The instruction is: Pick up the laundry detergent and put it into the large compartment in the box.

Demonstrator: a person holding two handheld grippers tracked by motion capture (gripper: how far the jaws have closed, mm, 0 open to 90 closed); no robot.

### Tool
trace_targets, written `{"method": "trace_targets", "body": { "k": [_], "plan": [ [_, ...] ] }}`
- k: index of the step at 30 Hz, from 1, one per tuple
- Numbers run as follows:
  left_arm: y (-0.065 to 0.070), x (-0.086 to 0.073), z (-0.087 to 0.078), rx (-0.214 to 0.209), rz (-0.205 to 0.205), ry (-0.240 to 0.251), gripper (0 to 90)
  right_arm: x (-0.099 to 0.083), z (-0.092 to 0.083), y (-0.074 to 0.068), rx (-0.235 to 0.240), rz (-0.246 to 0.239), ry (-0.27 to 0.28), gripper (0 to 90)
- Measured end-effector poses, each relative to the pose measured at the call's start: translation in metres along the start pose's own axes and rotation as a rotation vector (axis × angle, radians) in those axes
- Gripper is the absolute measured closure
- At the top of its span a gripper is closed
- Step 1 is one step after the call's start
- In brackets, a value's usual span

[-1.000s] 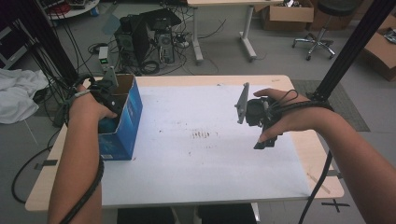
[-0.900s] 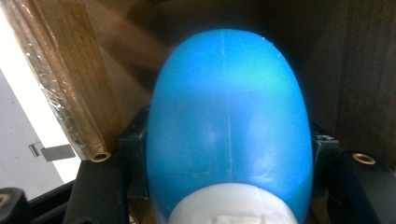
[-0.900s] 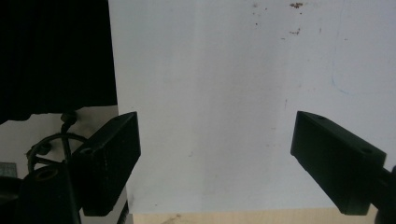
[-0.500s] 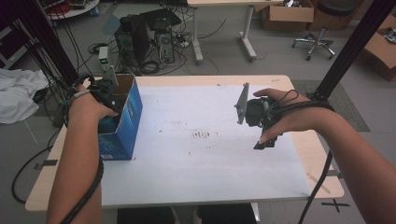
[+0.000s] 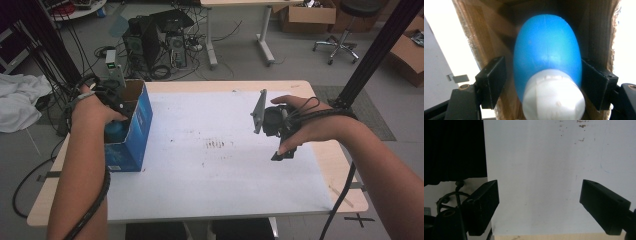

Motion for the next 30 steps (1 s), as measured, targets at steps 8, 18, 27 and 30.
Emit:
{"method": "trace_targets", "body": {
  "k": [8, 18, 27, 30],
  "plan": [
    [-0.002, -0.002, -0.011, 0.011, -0.001, 0.016, 24.8, -0.001, -0.002, 0.0, -0.004, 0.003, 0.004, 15.9],
    [0.0, -0.006, -0.033, 0.011, 0.02, 0.039, 18.0, 0.002, -0.005, -0.001, -0.008, -0.003, 0.002, 15.9],
    [0.002, -0.009, -0.05, 0.012, 0.033, 0.059, 17.3, 0.004, -0.006, -0.001, -0.009, -0.008, 0.001, 15.9],
    [0.003, -0.01, -0.054, 0.014, 0.036, 0.055, 16.0, 0.004, -0.004, -0.002, -0.006, -0.012, 0.0, 16.0]
  ]
}}
Point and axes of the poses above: each handheld gripper's, and its own axes: z roughly forward along the jaws, x roughly out of its top, y roughly to its right, the point moved 2 cm from there along z, roughly forward along the jaws, and after that the axes turned 4 degrees about y, right-handed, at the moved point
